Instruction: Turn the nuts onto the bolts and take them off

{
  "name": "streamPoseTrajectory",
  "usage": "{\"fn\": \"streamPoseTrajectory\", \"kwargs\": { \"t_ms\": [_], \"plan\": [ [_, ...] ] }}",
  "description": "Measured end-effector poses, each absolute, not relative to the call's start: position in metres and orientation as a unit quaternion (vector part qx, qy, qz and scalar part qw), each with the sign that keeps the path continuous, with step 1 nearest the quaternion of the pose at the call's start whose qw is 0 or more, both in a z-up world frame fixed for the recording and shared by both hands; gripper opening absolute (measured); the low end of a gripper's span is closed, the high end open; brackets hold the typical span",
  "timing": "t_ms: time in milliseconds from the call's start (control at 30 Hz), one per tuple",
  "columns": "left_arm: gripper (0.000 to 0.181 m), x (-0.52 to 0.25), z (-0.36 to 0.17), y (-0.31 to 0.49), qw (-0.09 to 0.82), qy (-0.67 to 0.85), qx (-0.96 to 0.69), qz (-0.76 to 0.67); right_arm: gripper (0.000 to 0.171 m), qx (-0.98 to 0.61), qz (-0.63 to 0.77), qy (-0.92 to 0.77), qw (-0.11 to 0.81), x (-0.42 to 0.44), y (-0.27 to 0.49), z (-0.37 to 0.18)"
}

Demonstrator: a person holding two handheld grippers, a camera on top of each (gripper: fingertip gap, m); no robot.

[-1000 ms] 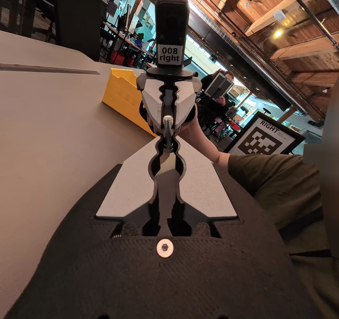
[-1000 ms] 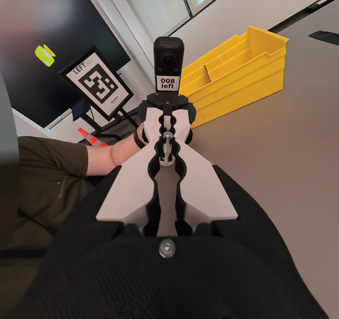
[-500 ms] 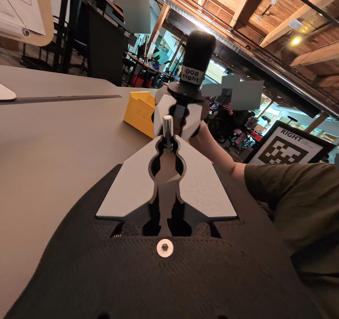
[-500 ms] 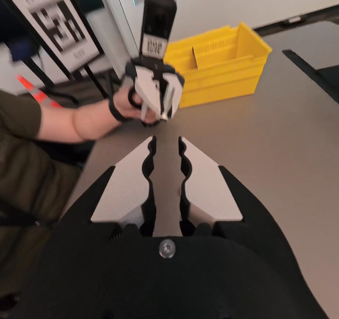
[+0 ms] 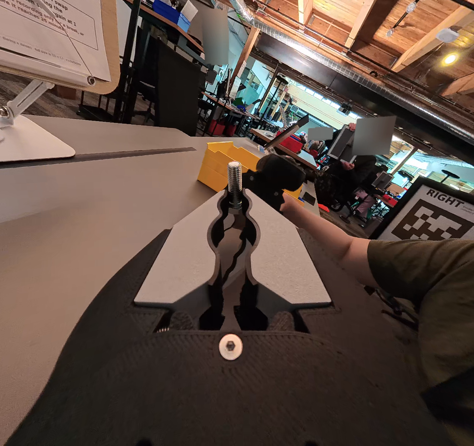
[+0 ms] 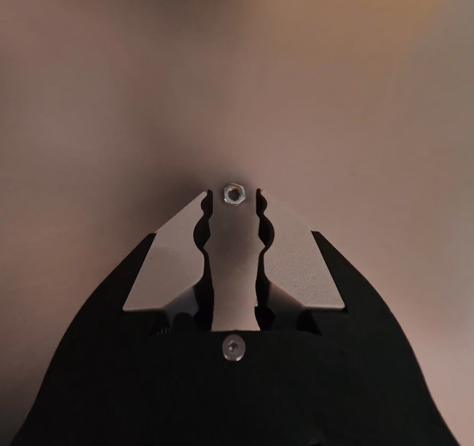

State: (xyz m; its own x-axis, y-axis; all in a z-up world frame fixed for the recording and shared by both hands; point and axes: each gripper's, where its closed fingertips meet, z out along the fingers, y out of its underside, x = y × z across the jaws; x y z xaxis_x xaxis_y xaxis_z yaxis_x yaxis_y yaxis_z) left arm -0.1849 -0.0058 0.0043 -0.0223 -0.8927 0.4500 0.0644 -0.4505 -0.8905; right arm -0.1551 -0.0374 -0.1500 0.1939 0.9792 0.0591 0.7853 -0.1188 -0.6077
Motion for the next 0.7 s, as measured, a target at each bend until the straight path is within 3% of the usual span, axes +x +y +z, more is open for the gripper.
{"fn": "streamPoseTrajectory", "kwargs": {
  "t_ms": [267, 700],
  "plan": [
    [0.007, -0.1844, 0.0031, -0.0068, 0.386, 0.363, -0.585, -0.614, 0.026, -0.703, 0.156, -0.643, 0.262, -0.1532, -0.0365, -0.1561],
    [0.007, -0.1859, 0.0098, -0.0143, 0.384, 0.384, -0.578, -0.609, 0.027, -0.654, 0.034, -0.727, 0.205, -0.149, -0.0337, -0.1573]
  ]
}}
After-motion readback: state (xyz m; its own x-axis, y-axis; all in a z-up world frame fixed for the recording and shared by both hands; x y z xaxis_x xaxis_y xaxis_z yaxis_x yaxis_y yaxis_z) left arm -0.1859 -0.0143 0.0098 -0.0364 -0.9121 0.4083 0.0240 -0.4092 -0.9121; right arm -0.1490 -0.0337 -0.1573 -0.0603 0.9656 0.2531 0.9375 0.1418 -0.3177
